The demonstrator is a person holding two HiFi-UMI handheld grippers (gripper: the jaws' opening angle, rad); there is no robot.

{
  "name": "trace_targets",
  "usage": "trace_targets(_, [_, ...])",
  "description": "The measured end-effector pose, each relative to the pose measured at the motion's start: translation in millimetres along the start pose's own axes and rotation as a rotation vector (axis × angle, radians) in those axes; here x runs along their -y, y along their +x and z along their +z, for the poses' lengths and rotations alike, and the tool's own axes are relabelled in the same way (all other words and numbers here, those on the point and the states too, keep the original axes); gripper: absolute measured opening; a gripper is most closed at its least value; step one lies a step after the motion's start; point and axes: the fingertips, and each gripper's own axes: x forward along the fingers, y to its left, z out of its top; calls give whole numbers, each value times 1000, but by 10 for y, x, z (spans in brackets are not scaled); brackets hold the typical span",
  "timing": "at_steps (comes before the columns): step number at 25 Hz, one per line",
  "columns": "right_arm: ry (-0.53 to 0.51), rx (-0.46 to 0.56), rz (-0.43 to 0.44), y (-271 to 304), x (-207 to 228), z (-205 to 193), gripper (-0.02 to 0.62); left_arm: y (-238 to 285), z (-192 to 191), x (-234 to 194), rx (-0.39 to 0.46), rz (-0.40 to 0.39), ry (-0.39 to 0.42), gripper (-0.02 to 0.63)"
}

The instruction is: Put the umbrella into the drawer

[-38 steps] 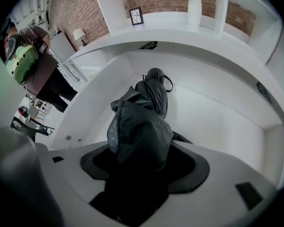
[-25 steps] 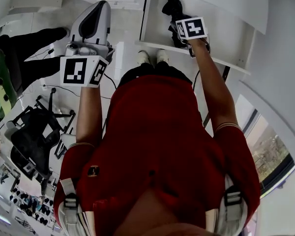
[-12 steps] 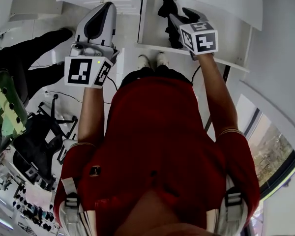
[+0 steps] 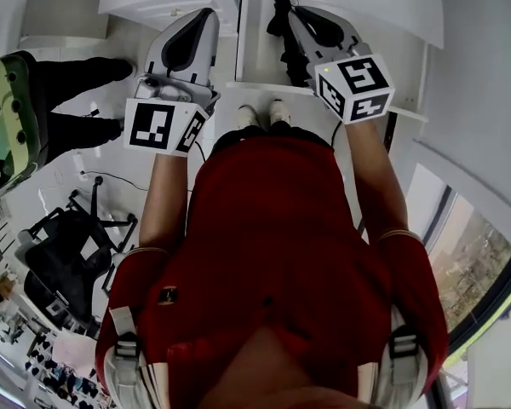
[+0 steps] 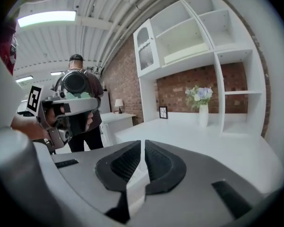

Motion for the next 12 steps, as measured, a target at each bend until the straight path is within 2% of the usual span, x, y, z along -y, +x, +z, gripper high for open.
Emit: trace_targets(12, [-96, 277, 15, -476, -414, 588, -2, -21, 108, 340, 26, -74, 10, 6])
